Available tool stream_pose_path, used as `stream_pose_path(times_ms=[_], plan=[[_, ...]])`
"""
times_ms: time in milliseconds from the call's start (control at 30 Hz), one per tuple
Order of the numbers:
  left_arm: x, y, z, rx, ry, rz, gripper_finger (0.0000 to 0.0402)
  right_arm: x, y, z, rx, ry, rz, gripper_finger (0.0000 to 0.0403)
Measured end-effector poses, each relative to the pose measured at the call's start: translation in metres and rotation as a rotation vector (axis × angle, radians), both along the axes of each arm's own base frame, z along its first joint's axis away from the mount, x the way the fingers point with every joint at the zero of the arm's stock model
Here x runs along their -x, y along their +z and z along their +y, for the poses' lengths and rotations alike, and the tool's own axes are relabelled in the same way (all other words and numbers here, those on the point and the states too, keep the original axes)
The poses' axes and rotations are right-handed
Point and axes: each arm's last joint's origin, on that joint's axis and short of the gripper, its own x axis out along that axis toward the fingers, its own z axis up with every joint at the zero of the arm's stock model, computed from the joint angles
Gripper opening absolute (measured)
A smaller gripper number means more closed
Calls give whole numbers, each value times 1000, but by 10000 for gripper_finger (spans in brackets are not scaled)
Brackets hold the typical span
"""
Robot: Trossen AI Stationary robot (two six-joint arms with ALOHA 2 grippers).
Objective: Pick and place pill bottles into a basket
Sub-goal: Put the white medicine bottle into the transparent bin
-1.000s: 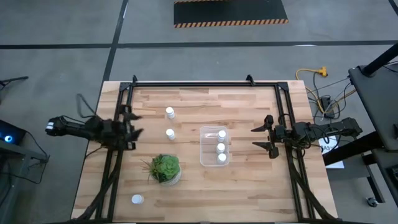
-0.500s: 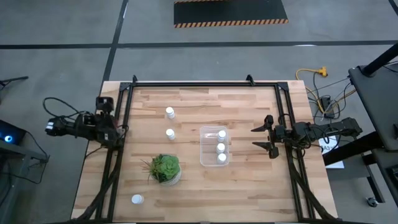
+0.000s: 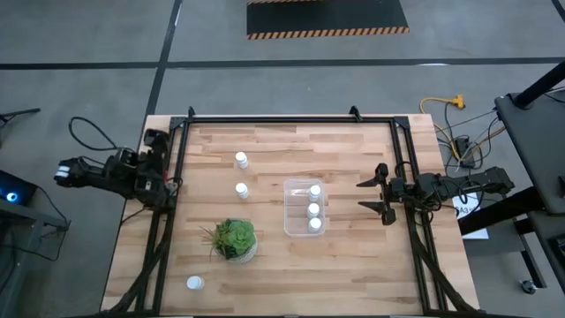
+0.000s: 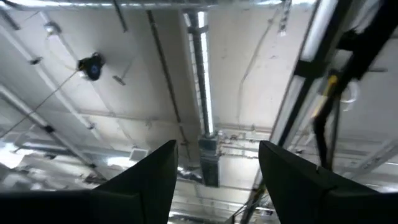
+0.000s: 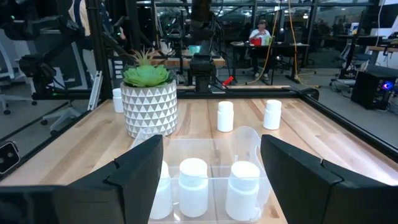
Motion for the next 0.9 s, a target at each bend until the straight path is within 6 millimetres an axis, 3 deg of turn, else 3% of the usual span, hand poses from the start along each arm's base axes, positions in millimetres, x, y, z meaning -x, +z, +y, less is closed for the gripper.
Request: stream_pose_path(times_ms=[267, 567, 900], plan=[[-24, 41, -2, 76, 47, 6, 207, 0, 0, 0, 0, 0, 0, 260], [-28, 103, -3, 101, 37, -137, 207, 0, 0, 0, 0, 0, 0, 260], [-59, 127, -8, 100, 40, -117, 207, 0, 0, 0, -1, 1, 0, 261]])
